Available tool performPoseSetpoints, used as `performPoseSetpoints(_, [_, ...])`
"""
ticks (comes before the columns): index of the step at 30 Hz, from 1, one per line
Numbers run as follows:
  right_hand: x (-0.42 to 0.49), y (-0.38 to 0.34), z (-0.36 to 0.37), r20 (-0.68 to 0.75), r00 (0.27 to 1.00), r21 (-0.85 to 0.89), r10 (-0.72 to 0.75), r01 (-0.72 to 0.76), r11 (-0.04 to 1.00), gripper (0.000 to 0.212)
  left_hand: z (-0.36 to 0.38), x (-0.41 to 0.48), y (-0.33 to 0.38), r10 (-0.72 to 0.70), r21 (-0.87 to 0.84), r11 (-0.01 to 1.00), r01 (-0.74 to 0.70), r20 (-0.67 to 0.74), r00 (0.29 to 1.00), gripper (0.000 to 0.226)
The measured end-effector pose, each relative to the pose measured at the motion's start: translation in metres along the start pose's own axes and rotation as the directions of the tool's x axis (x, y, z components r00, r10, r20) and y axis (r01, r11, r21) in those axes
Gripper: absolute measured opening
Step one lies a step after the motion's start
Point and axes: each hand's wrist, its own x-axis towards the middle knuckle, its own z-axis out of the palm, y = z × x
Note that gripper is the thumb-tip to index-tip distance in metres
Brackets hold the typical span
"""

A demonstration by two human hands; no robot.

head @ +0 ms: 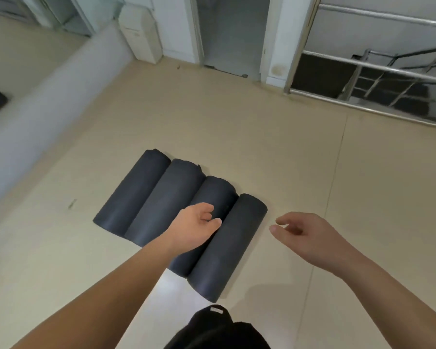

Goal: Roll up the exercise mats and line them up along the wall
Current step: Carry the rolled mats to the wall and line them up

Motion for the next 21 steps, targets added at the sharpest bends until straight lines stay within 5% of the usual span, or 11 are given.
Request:
performPoseSetpoints(4, [0.046,-0.022,-0.043,0.026,0.998,0.004,-0.056,0.056,0.998,0.02,-0.013,0.017,0.011,-0.094,-0.065,0.994,0.088,-0.099,0.991,0.055])
performPoseSetpoints(11, [0.181,-0.086,-0.118,0.153,0.979,-0.278,-0.136,0.174,0.945,0.045,-0.042,0.105,0.058,-0.206,-0.159,0.972,0.173,-0.222,0.953,0.058])
performPoseSetpoints(15, [0.256,-0.126,-0.189,0.154,0.966,-0.337,-0.206,0.247,0.908,0.047,-0.057,0.182,0.126,-0.182,-0.207,0.969,0.133,-0.244,0.952,0.023])
performPoseSetpoints(21, [0.375,-0.183,-0.279,0.219,0.945,-0.382,-0.242,0.311,0.87,0.046,-0.088,0.294,0.227,-0.184,-0.314,0.944,0.1,-0.253,0.95,0.062])
